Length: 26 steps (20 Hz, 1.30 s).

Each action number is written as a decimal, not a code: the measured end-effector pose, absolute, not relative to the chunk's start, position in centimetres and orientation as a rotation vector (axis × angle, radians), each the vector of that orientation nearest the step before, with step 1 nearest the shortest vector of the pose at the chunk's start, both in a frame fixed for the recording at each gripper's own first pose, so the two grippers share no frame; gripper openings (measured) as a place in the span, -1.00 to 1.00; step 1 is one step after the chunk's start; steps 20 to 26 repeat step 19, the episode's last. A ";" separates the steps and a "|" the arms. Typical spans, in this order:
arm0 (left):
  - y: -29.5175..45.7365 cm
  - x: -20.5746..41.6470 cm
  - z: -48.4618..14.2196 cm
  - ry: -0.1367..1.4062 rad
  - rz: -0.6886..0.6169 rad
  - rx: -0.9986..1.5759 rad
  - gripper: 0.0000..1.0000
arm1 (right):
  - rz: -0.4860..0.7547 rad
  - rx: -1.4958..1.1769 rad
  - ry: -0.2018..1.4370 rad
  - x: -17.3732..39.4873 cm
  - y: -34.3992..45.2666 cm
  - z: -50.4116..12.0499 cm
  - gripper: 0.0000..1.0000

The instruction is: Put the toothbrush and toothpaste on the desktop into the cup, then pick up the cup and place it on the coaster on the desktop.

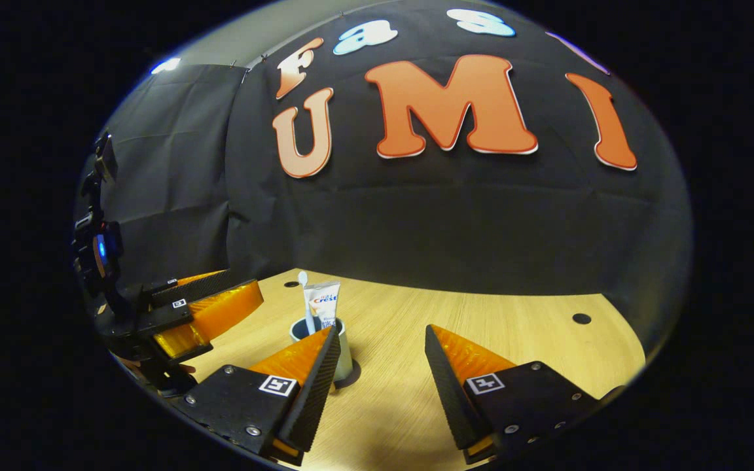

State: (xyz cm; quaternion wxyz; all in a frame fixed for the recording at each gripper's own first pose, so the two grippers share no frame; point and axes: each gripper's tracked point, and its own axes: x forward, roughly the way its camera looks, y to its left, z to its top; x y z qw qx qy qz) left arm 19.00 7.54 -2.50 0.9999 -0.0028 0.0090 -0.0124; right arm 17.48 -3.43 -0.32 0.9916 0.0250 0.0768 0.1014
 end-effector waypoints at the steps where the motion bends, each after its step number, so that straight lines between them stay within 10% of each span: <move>1: 7.2 18.7 -2.3 0.014 -0.028 -0.004 0.96 | 0.172 0.022 0.122 17.4 -4.2 0.3 0.58; 26: 1.2 15.6 1.5 -0.097 -0.079 0.006 0.96 | -0.018 -0.081 -0.104 12.7 -9.3 4.9 0.65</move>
